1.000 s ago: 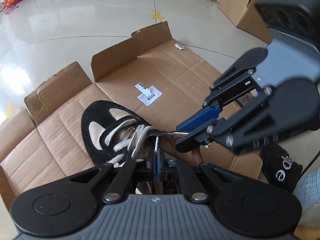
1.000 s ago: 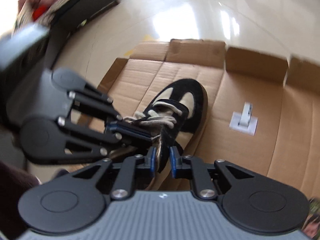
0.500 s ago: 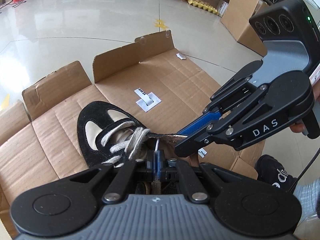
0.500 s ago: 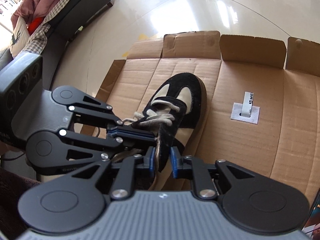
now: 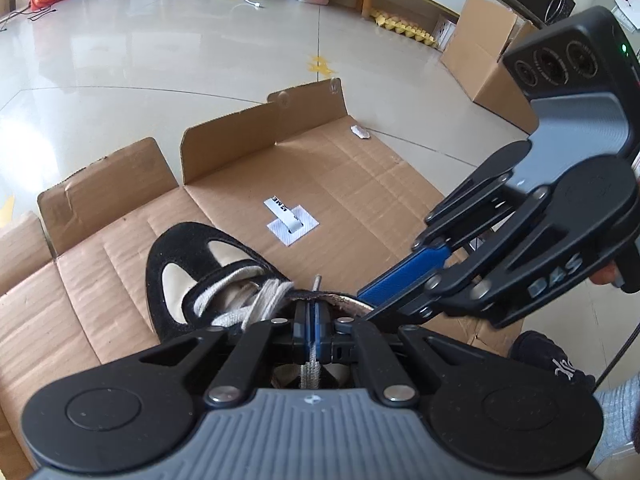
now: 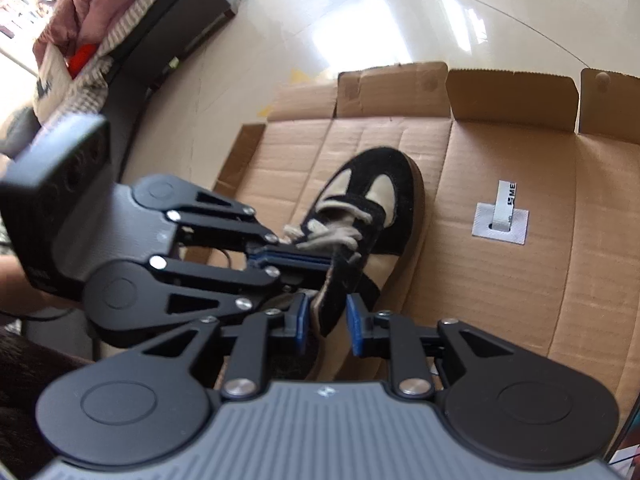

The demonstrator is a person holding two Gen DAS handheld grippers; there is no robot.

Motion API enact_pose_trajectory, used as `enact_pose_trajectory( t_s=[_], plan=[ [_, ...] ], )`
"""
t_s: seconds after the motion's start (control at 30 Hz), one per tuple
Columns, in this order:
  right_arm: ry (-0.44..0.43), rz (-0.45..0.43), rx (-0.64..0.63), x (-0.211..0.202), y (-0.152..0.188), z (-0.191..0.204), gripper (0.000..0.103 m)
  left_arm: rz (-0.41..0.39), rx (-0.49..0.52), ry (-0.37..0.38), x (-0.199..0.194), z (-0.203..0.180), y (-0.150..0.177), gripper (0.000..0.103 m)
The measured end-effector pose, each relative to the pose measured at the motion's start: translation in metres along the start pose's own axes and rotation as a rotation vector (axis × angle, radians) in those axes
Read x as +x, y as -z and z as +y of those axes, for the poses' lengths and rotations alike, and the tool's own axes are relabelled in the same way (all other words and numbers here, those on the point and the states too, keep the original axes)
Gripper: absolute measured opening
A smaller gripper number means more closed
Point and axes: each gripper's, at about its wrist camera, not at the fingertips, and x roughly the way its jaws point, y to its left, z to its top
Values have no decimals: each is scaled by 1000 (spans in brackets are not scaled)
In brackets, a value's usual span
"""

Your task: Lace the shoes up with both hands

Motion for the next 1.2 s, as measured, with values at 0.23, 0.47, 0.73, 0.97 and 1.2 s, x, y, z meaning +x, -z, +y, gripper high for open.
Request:
enact_pose_trajectory(
  t_s=[0.23, 0.47, 0.73, 0.97, 1.2],
  plan=[
    [-27, -26, 153, 11, -11, -19, 24, 5, -4, 1, 0, 1, 0, 1],
    [-104, -25, 371, 28, -9, -44, 12, 6, -12, 2, 0, 3, 1, 2],
    [-23, -90, 308, 20, -9, -34, 2, 21, -27, -3, -1, 6, -1, 11],
    [44, -131, 257, 12, -15, -29, 17, 45, -40, -9, -2, 6, -1, 22],
    [-9, -86, 325, 24, -9, -29, 29, 55, -35, -33, -4, 4, -1, 27]
  ],
)
